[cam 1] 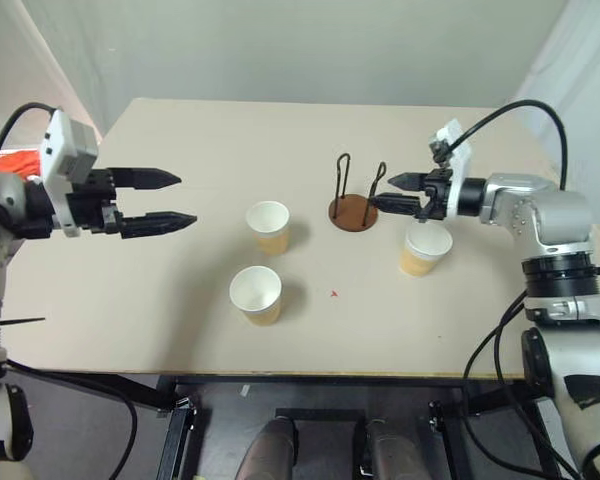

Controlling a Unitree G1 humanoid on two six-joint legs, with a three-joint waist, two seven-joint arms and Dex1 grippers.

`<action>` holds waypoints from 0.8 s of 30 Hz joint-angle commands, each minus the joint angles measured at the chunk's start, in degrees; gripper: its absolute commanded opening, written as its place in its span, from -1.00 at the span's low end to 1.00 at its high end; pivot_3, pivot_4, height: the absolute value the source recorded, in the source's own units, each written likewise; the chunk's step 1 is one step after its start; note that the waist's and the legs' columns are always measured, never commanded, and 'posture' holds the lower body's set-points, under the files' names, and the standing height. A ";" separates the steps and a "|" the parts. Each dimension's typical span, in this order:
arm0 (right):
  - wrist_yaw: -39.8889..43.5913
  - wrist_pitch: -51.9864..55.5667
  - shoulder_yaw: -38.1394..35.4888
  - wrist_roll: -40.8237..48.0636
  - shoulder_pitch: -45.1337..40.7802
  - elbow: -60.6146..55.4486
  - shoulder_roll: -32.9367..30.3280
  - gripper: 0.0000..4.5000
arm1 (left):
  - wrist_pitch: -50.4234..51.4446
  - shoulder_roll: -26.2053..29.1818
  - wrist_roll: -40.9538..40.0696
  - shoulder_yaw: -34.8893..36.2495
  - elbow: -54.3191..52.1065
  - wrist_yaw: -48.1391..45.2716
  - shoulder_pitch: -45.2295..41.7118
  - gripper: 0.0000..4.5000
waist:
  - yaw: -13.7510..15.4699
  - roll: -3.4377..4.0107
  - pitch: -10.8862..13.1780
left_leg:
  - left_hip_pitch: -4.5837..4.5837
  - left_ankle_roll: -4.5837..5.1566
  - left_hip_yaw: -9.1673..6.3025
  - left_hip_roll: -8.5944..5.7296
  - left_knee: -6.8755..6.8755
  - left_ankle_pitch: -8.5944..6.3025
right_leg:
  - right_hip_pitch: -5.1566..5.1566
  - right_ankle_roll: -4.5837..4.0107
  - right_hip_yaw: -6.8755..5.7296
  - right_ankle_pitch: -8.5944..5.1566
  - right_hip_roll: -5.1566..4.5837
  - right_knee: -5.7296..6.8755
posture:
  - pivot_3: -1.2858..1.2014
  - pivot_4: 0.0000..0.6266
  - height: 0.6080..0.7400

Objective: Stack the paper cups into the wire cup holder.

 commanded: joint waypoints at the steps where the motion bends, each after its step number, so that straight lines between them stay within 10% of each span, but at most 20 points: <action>1: -4.28 0.59 -1.20 -0.12 -1.95 1.42 1.86 0.96 | -0.08 0.14 -0.25 0.78 -2.21 0.33 -0.53 0.80 | -0.02 0.00 0.00 | 0.00 -0.02 0.00 0.00 0.00 -0.01 | 0.00 0.00 0.00 0.00 0.00 -0.01 | 0.03 -0.52 1.00; 11: -12.81 -7.98 -3.24 -2.37 -8.90 17.63 8.71 0.96 | 1.79 0.36 -1.82 2.24 -4.93 0.94 1.44 0.80 | -0.06 0.00 0.00 | -0.05 -0.24 -0.02 0.04 -0.02 -0.08 | -0.25 -0.08 -0.01 -0.04 0.02 0.27 | 0.03 -0.52 1.00; 24: -11.96 -9.50 -1.61 -3.48 -10.56 18.39 10.06 -0.82 | 2.03 1.25 -1.87 2.96 -6.30 1.79 2.61 0.82 | -0.07 0.00 0.00 | -0.19 -0.46 -0.03 0.05 -0.02 -0.19 | -0.40 -0.12 -0.03 -0.07 0.02 0.36 | 0.03 -0.52 1.00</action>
